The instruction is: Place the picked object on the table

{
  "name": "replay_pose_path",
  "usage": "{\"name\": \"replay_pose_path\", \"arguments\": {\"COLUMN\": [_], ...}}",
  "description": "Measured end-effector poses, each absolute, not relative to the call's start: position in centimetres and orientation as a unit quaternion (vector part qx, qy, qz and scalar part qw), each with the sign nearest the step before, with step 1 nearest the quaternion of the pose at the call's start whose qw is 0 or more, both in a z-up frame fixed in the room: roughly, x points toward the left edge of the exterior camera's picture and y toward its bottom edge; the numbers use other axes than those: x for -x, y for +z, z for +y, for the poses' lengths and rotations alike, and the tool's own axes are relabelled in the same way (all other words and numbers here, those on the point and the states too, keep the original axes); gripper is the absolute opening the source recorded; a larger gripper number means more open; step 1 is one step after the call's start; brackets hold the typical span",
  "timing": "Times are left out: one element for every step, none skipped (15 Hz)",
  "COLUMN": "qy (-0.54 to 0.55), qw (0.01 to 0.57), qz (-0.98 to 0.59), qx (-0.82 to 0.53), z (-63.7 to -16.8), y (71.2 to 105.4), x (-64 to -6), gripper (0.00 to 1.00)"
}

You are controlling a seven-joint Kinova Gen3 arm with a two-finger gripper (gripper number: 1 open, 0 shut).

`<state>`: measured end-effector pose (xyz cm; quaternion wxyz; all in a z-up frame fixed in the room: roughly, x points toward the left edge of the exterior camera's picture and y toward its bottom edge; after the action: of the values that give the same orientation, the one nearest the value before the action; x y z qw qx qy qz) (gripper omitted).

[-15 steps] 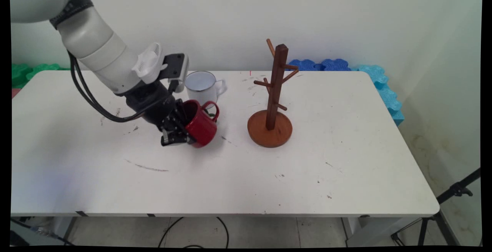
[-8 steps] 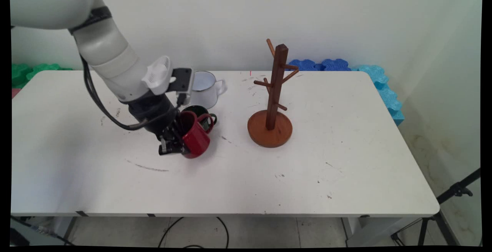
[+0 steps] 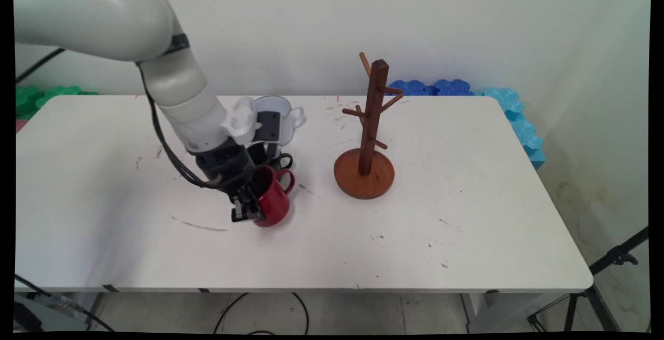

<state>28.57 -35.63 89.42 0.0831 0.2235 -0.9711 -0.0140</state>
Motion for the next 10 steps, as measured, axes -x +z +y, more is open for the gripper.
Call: {"name": "replay_pose_path", "arguments": {"qy": [-0.015,-0.016,-0.016,-0.017,-0.017,-0.016,-0.016,-0.016,-0.015,-0.015], "qw": [0.081,0.08,0.078,0.077,0.076,0.075,0.073,0.072,0.072,0.071], "qz": [-0.971,-0.971,-0.972,-0.972,-0.972,-0.972,-0.972,-0.972,-0.972,-0.973], "qx": [-0.224,-0.224,-0.223,-0.223,-0.223,-0.222,-0.222,-0.221,-0.221,-0.221], "z": [-35.8,-35.9,-36.0,-36.1,-36.3,-36.4,-36.6,-36.7,-36.8,-36.9], "y": [89.1,88.9,88.5,88.3,88.0,87.7,87.3,87.1,86.9,86.6], "x": [-28.3,-28.1,-27.9,-27.7,-27.5,-27.3,-27.1,-26.9,-26.8,-26.7], "gripper": [0.0,0.0,0.0,0.0,0.0,0.0,0.0,0.0,0.0,0.0]}}
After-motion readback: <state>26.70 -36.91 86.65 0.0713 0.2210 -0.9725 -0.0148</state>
